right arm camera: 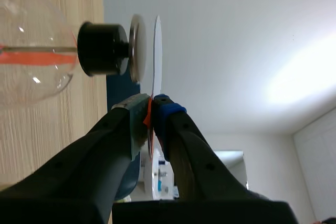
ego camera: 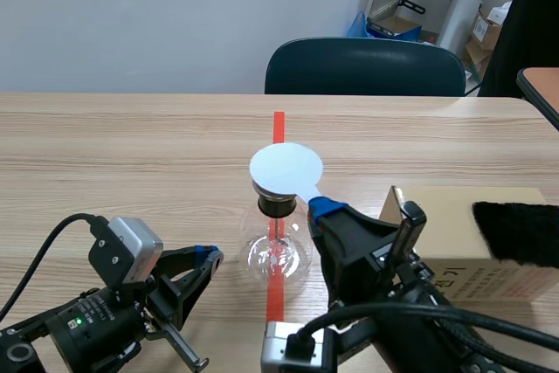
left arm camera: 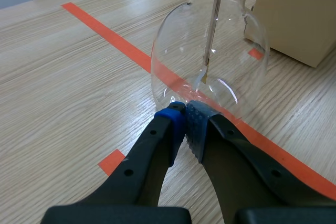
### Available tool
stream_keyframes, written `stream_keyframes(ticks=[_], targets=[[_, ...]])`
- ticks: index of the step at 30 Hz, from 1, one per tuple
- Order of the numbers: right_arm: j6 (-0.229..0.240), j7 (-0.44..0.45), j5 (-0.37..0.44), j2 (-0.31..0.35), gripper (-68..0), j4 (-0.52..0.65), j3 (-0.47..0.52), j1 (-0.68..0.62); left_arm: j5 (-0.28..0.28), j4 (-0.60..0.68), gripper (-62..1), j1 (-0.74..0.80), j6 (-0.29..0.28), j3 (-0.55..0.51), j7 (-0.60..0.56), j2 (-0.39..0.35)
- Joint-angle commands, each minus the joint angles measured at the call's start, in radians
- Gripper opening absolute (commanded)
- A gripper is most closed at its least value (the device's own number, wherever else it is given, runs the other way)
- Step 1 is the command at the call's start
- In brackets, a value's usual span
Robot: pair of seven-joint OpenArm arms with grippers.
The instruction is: Do the electroscope experiment
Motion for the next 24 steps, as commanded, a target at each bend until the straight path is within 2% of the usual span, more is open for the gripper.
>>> stream_keyframes(ticks=[1,6,14,18,24], targets=[[-0.014,0.018,0.0,0.003,-66.5,0.014,0.007,0.012,0.001,0.023,-57.8,-0.003,-0.001,-0.006,-0.014,0.01],[-0.014,0.07,0.0,0.003,-66.5,0.014,0.007,0.012,0.001,0.023,-57.8,-0.003,-0.001,-0.006,-0.014,0.01],[-0.014,0.071,0.0,0.003,-66.5,0.014,0.008,0.012,0.001,0.023,-57.8,-0.003,-0.001,-0.006,-0.014,0.01],[-0.014,0.014,0.0,0.003,-66.5,0.014,0.01,0.012,0.001,0.023,-57.8,-0.003,-0.001,-0.006,-0.014,0.01],[-0.014,-0.129,0.0,0.003,-66.5,0.014,0.01,0.012,0.001,0.023,-57.8,-0.003,-0.001,-0.006,-0.014,0.01]])
